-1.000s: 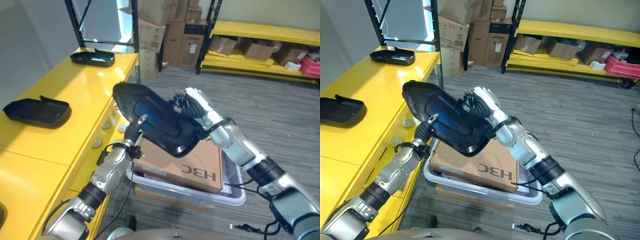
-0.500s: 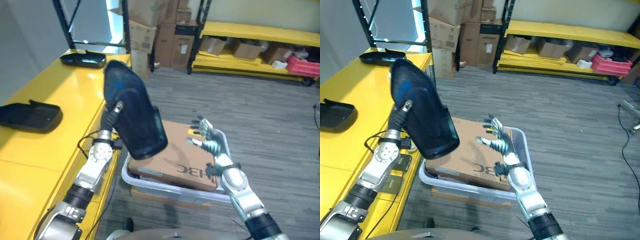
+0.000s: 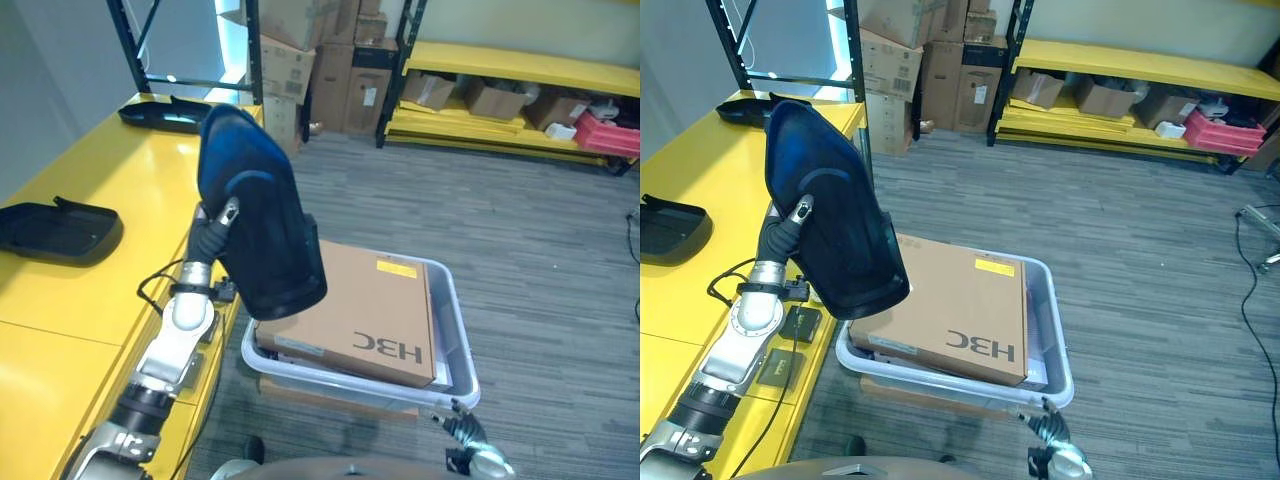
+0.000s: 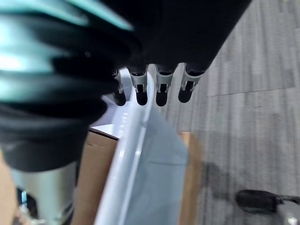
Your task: Move parts from the plastic box to the shelf.
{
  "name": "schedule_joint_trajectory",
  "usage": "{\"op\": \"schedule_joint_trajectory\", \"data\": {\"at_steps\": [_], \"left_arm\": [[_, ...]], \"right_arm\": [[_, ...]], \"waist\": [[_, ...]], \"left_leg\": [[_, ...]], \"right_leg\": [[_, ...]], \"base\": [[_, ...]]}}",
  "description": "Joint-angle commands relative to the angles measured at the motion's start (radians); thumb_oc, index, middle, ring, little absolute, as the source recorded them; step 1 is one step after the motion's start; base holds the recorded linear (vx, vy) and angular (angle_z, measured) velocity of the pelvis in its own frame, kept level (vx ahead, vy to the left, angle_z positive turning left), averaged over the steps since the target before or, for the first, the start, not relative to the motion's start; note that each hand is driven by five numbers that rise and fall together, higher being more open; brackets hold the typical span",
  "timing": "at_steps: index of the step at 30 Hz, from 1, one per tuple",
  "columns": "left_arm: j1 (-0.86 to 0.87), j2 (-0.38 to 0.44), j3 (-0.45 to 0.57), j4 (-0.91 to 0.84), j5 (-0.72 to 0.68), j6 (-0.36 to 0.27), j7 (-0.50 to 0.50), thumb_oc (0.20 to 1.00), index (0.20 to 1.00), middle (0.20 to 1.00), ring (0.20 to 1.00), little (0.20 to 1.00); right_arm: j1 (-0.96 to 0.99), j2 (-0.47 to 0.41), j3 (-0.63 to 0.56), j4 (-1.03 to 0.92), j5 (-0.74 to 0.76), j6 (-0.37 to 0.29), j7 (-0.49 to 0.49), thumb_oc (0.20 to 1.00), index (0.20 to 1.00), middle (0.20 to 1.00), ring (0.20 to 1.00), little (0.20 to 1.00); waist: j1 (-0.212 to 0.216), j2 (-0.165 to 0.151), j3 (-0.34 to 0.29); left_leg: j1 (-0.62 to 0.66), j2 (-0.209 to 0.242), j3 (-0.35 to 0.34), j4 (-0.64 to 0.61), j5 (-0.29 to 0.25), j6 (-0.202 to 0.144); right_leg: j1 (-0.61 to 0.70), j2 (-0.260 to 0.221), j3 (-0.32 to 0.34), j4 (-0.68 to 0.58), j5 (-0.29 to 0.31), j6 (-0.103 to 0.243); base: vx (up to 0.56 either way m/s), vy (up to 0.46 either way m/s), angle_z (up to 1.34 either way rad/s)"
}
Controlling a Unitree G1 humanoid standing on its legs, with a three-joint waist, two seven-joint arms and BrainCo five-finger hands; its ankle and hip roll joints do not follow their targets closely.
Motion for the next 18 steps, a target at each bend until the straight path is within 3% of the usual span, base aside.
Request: {"op": "schedule_joint_trajectory", "data": {"at_steps": [1, 5, 8, 9, 10, 11, 12, 13, 14, 15, 16, 18], "left_arm": [[-0.022, 0.019, 0.056, -0.112, -0.039, -0.117, -0.028, 0.200, 0.200, 0.200, 0.200, 0.200], [0.009, 0.041, 0.072, -0.171, -0.005, -0.132, -0.018, 0.200, 0.200, 0.200, 0.200, 0.200], [0.063, 0.072, 0.109, -0.231, 0.006, -0.150, -0.021, 0.200, 0.200, 0.200, 0.200, 0.200], [0.064, 0.073, 0.111, -0.234, 0.005, -0.149, -0.022, 0.200, 0.200, 0.200, 0.200, 0.200], [0.090, 0.074, 0.132, -0.260, -0.012, -0.158, -0.025, 0.200, 0.200, 0.200, 0.200, 0.200], [0.105, 0.062, 0.152, -0.290, -0.069, -0.170, -0.026, 0.200, 0.200, 0.200, 0.200, 0.200], [0.103, 0.060, 0.159, -0.296, -0.076, -0.175, -0.030, 0.200, 0.200, 0.200, 0.200, 0.200], [0.113, 0.056, 0.161, -0.313, -0.090, -0.177, -0.044, 0.200, 0.200, 0.200, 0.200, 0.200], [0.130, 0.054, 0.168, -0.337, -0.113, -0.180, -0.064, 0.200, 0.200, 0.200, 0.200, 0.200], [0.130, 0.053, 0.168, -0.338, -0.113, -0.179, -0.065, 0.200, 0.200, 0.200, 0.200, 0.200], [0.138, 0.057, 0.174, -0.353, -0.104, -0.178, -0.066, 0.200, 0.200, 0.200, 0.200, 0.200], [0.153, 0.068, 0.191, -0.382, -0.102, -0.191, -0.071, 0.200, 0.200, 0.200, 0.200, 0.200]], "right_arm": [[-0.059, 0.026, 0.054, 0.052, -0.052, 0.006, 0.029, 1.000, 1.000, 1.000, 1.000, 1.000], [-0.089, 0.069, 0.090, 0.120, -0.071, 0.016, 0.037, 1.000, 1.000, 1.000, 1.000, 1.000], [-0.133, 0.090, 0.128, 0.173, -0.135, 0.030, 0.013, 1.000, 1.000, 1.000, 1.000, 1.000], [-0.135, 0.091, 0.129, 0.175, -0.136, 0.029, 0.012, 1.000, 1.000, 1.000, 1.000, 1.000], [-0.157, 0.100, 0.140, 0.189, -0.155, 0.034, 0.006, 1.000, 1.000, 1.000, 1.000, 1.000], [-0.184, 0.108, 0.156, 0.201, -0.179, 0.051, -0.008, 1.000, 1.000, 1.000, 1.000, 1.000], [-0.201, 0.101, 0.157, 0.219, -0.194, 0.058, -0.009, 1.000, 1.000, 1.000, 1.000, 1.000], [-0.212, 0.098, 0.157, 0.230, -0.207, 0.065, -0.003, 1.000, 1.000, 1.000, 1.000, 1.000], [-0.227, 0.086, 0.169, 0.240, -0.247, 0.074, -0.007, 1.000, 1.000, 1.000, 1.000, 1.000], [-0.227, 0.086, 0.168, 0.240, -0.247, 0.074, -0.007, 1.000, 1.000, 1.000, 1.000, 1.000], [-0.234, 0.080, 0.161, 0.236, -0.243, 0.076, -0.017, 1.000, 1.000, 1.000, 1.000, 1.000], [-0.239, 0.071, 0.125, 0.256, -0.216, 0.085, -0.026, 1.000, 1.000, 1.000, 1.000, 1.000]], "waist": [[0.046, -0.001, -0.007], [0.069, 0.009, 0.020], [0.117, 0.026, 0.049], [0.112, 0.026, 0.048], [0.132, 0.037, 0.057], [0.159, 0.060, 0.082], [0.186, 0.065, 0.097], [0.195, 0.066, 0.101], [0.206, 0.066, 0.093], [0.204, 0.066, 0.091], [0.206, 0.066, 0.090], [0.226, 0.067, 0.096]], "left_leg": [[-0.015, 0.064, -0.011, 0.052, -0.099, -0.020], [-0.040, 0.075, -0.041, 0.065, -0.085, -0.029], [-0.087, 0.083, -0.097, 0.086, -0.051, -0.050], [-0.090, 0.083, -0.102, 0.087, -0.050, -0.051], [-0.105, 0.086, -0.125, 0.079, -0.028, -0.064], [-0.157, 0.084, -0.170, 0.073, 0.036, -0.101], [-0.184, 0.072, -0.183, 0.078, 0.047, -0.110], [-0.206, 0.059, -0.169, 0.087, 0.047, -0.103], [-0.228, 0.061, -0.079, 0.112, 0.031, -0.084], [-0.234, 0.060, -0.081, 0.113, 0.034, -0.083], [-0.236, 0.065, -0.025, 0.143, 0.015, -0.072], [-0.225, 0.046, 0.009, 0.208, -0.040, -0.059]], "right_leg": [[-0.092, -0.066, 0.013, 0.096, -0.065, 0.044], [-0.116, -0.043, 0.002, 0.135, -0.089, 0.024], [-0.119, -0.015, -0.030, 0.120, -0.091, 0.000], [-0.118, -0.014, -0.035, 0.119, -0.090, 0.000], [-0.117, -0.004, -0.055, 0.107, -0.093, -0.005], [-0.121, 0.005, -0.110, 0.094, -0.093, -0.019], [-0.118, 0.000, -0.147, 0.083, -0.095, -0.024], [-0.119, -0.010, -0.187, 0.073, -0.087, -0.022], [-0.127, -0.032, -0.264, 0.064, -0.077, -0.014], [-0.130, -0.033, -0.266, 0.063, -0.074, -0.013], [-0.132, -0.041, -0.298, 0.063, -0.074, -0.014], [-0.128, -0.052, -0.343, 0.066, -0.079, -0.025]], "base": [[-0.02, -0.073, 0.01], [-0.04, -0.133, 0.06], [-0.05, -0.178, 0.25], [-0.05, -0.144, 0.64], [-0.11, -0.159, 0.80], [-0.17, -0.214, 0.77], [-0.18, -0.179, 0.76], [-0.19, -0.150, 1.27], [-0.14, -0.085, 1.59], [-0.16, -0.086, 1.79], [-0.09, -0.061, 1.39], [-0.09, -0.087, 1.08]]}}
